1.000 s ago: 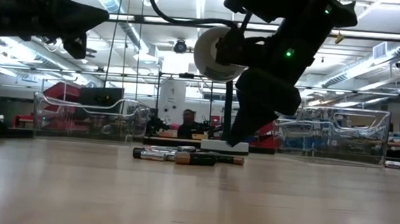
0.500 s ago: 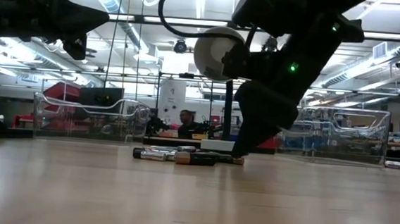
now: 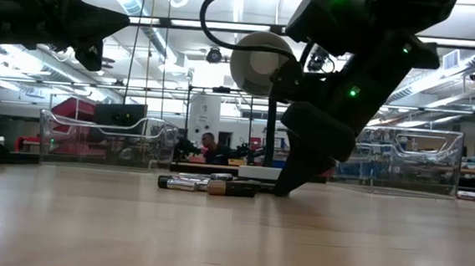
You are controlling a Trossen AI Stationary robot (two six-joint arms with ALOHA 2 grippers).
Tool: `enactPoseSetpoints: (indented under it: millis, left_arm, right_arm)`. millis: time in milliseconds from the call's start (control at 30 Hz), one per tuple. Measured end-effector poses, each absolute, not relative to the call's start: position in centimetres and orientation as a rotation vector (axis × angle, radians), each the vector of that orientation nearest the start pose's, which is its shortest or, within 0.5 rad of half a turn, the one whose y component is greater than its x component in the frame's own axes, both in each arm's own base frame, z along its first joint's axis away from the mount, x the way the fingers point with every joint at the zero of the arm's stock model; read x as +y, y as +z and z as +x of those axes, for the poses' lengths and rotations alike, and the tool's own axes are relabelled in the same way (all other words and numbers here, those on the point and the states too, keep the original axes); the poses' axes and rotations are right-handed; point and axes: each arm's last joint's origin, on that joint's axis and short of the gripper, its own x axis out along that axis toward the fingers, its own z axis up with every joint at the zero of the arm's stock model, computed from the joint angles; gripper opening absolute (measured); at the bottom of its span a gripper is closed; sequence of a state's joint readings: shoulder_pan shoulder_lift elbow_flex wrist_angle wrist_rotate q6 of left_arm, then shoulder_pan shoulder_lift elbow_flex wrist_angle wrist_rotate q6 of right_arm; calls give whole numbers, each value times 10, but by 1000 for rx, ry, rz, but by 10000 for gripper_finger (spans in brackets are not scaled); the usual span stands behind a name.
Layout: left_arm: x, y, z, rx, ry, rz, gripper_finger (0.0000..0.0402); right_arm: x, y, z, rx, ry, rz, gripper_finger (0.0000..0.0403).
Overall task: Sort batteries
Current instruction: Put the black battery in the transparent bin
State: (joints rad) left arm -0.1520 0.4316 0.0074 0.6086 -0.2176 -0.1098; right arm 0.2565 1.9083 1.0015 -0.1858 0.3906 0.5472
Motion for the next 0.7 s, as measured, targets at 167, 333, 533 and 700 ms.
enactPoseSetpoints:
  millis: [167, 333, 533, 700]
  left_arm:
    - [-12, 185, 122, -185, 55, -143, 2]
    - [-12, 185, 122, -185, 55, -143, 2]
    - [-12, 185, 122, -184, 55, -143, 2]
    - [-12, 185, 122, -184, 55, -143, 2]
  right_arm:
    - [75, 110, 338, 974, -401, 181, 113]
    - [72, 109, 338, 982, -407, 183, 77]
    - [71, 108, 337, 993, -409, 173, 26]
    - [71, 108, 337, 997, -406, 164, 10]
